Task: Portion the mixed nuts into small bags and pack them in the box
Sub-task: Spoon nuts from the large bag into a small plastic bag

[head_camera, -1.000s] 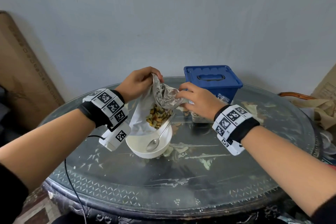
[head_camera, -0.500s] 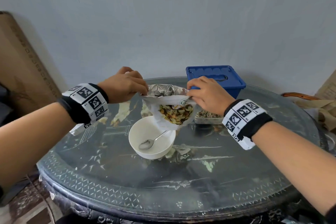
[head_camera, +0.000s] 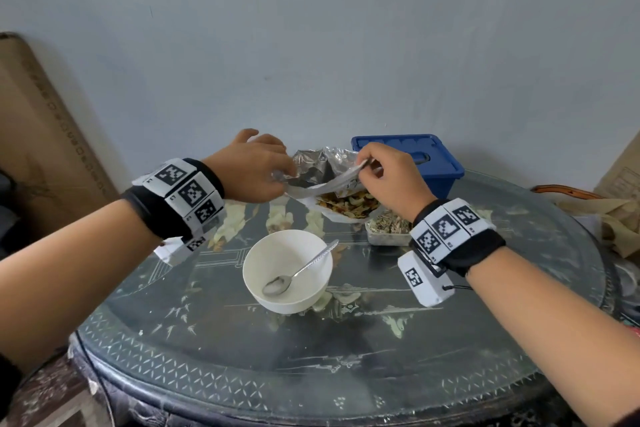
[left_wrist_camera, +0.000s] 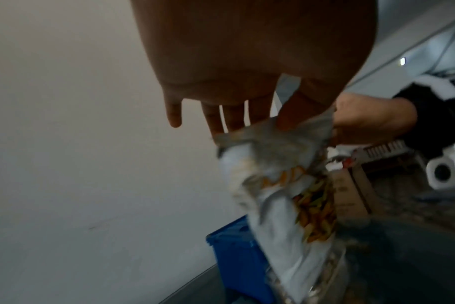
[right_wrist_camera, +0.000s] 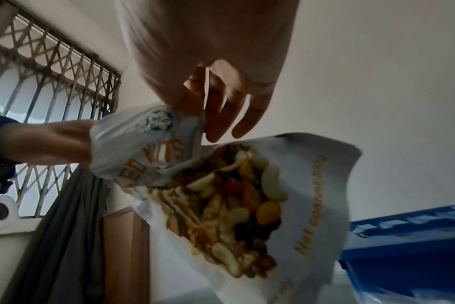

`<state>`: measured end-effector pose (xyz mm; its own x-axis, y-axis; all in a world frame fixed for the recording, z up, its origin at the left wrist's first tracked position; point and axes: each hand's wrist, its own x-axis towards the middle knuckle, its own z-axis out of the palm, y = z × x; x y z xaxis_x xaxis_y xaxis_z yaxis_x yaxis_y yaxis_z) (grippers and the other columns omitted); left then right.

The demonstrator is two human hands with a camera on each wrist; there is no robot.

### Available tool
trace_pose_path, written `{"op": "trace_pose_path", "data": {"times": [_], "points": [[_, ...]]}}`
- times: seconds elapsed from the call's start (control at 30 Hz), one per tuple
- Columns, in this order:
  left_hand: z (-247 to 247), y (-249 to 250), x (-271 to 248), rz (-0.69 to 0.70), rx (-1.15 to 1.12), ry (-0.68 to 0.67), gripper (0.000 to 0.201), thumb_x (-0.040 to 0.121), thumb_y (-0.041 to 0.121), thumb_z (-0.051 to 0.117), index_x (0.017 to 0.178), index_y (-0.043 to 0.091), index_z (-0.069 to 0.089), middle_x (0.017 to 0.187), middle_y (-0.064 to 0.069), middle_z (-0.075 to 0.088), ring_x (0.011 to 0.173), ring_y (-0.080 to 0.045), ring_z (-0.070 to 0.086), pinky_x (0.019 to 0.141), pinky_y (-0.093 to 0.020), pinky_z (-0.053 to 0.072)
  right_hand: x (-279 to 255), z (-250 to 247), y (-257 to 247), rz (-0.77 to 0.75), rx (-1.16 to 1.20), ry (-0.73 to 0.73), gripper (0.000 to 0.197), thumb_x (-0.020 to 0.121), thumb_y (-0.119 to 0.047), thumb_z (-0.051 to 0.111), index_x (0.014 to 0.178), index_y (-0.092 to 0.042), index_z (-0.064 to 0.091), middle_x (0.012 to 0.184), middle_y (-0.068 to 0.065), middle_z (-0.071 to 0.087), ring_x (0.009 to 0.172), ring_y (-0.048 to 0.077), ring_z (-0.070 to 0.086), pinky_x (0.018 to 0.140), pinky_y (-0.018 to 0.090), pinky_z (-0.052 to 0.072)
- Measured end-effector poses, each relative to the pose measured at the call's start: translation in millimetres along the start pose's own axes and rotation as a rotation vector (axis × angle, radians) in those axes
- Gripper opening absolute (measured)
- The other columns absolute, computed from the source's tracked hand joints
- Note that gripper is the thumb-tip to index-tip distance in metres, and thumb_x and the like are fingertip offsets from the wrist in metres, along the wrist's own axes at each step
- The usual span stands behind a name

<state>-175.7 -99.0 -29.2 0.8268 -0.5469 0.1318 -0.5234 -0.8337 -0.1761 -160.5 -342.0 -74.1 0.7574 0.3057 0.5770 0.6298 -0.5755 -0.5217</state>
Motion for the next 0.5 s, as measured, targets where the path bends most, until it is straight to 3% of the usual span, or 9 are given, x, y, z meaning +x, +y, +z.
{"op": "trace_pose_path", "data": {"times": [0.07,0.17,0.27,0.4,0.5], "points": [[-5,14,7,-0.011,-0.081,0.063,0.077,0.066,0.067,0.015,0.113,0.027,0.061,0.116,0.006,0.058,0.120,-0.015,0.042,0.103,-0.039,0.021,3,4,-7,0.022,0.036,0.042,0.010,0.086,-0.001,0.055,0.092,-0.005,0.061,0.083,0.004,0.059,0.069,0.014,0.053,0.066,0.027,0.049],[-5,31,19,-0.046,-0.162,0.113,0.080,0.067,0.078,0.020,0.111,0.024,0.060,0.109,0.005,0.058,0.107,-0.016,0.047,0.090,-0.033,0.027,1,10,-15,0.038,0.081,0.087,0.012,0.086,-0.002,0.056,0.098,-0.004,0.058,0.082,0.010,0.063,0.070,0.018,0.057,0.062,0.026,0.047],[-3,36,22,-0.014,-0.277,0.178,0.062,0.081,0.063,0.033,0.107,0.016,0.063,0.101,0.000,0.061,0.095,-0.018,0.052,0.083,-0.032,0.033,-6,13,-13,0.073,0.193,0.126,0.023,0.088,-0.004,0.056,0.109,-0.008,0.049,0.081,0.007,0.062,0.069,0.011,0.056,0.061,0.018,0.044],[-5,35,15,-0.065,-0.524,0.262,0.031,0.092,0.034,0.054,0.104,0.007,0.065,0.091,-0.001,0.061,0.083,-0.017,0.052,0.072,-0.023,0.034,-19,12,-1,0.254,0.177,-0.093,0.046,0.092,-0.028,0.055,0.134,-0.018,0.041,0.114,-0.004,0.055,0.102,0.008,0.052,0.085,0.020,0.042],[-6,33,10,-0.145,-0.603,0.305,0.027,0.092,0.030,0.053,0.102,0.008,0.065,0.092,-0.005,0.065,0.082,-0.019,0.056,0.074,-0.028,0.043,-28,15,2,0.302,0.133,-0.124,0.040,0.092,-0.034,0.055,0.126,-0.014,0.055,0.119,0.001,0.060,0.104,0.009,0.054,0.082,0.014,0.041]]}}
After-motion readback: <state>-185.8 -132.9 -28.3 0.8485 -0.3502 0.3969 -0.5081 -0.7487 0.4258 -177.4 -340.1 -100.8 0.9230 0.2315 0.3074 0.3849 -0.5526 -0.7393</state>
